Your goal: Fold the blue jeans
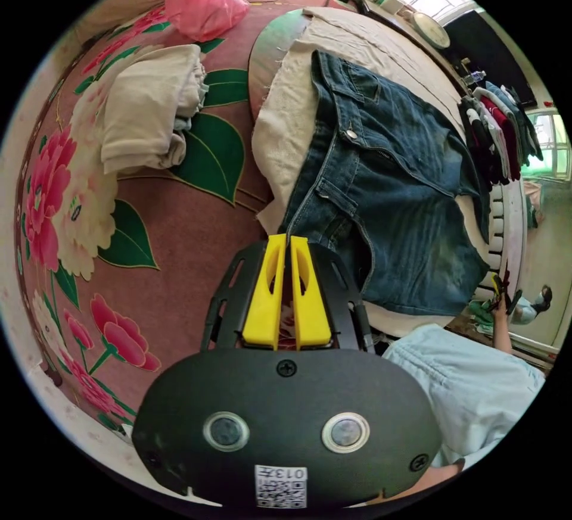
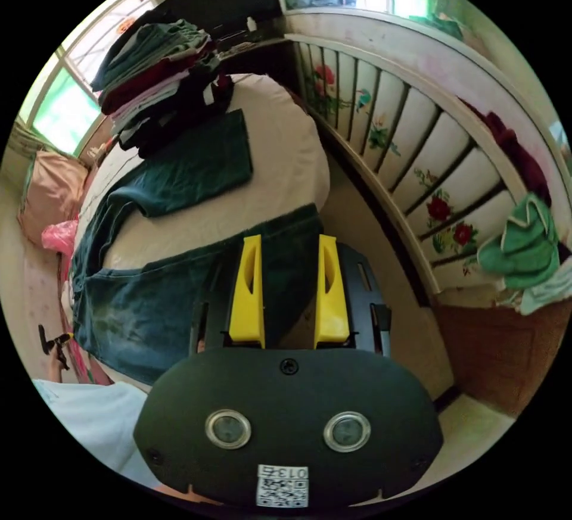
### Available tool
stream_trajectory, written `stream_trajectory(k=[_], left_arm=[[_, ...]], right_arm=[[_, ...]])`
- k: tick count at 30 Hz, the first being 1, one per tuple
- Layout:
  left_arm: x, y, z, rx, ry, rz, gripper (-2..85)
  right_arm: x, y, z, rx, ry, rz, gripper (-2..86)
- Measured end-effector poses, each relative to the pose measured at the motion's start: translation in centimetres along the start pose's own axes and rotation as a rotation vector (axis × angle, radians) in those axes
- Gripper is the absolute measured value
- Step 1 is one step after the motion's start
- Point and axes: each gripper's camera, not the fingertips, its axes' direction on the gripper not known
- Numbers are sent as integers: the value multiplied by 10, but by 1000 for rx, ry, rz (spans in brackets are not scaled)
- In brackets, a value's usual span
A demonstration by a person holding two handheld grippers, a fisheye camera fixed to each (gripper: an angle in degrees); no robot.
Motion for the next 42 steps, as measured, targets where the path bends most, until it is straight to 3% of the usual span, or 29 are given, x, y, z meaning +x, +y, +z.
stream_trajectory(k=[8,16,23,26,28,32,34,38,42], left_arm=[[4,-11,-6,-57,-93,26,3],[-5,-6,-3,-52,-101,17,3],[-26,25,-34,135,28,61,0],[-46,44,-51,228,-71,-27,-2],[-64,53,-52,246,-14,-74,-2],[-71,59,-27,198,49,-120,5],[-60,59,-13,176,80,-84,15],[-25,57,22,60,12,59,68],[-19,59,53,24,71,27,149]], right_arm=[[-8,-26,47,-227,130,-302,125],[-17,-7,33,-139,247,-373,55],[-42,23,-61,165,437,-390,55],[-39,0,-76,188,440,-342,56],[-32,-23,-66,168,415,-310,60],[-13,-72,12,-18,241,-271,92],[-1,-80,33,-121,297,-226,101],[44,-62,3,28,347,-62,104],[95,-17,3,-10,230,73,108]])
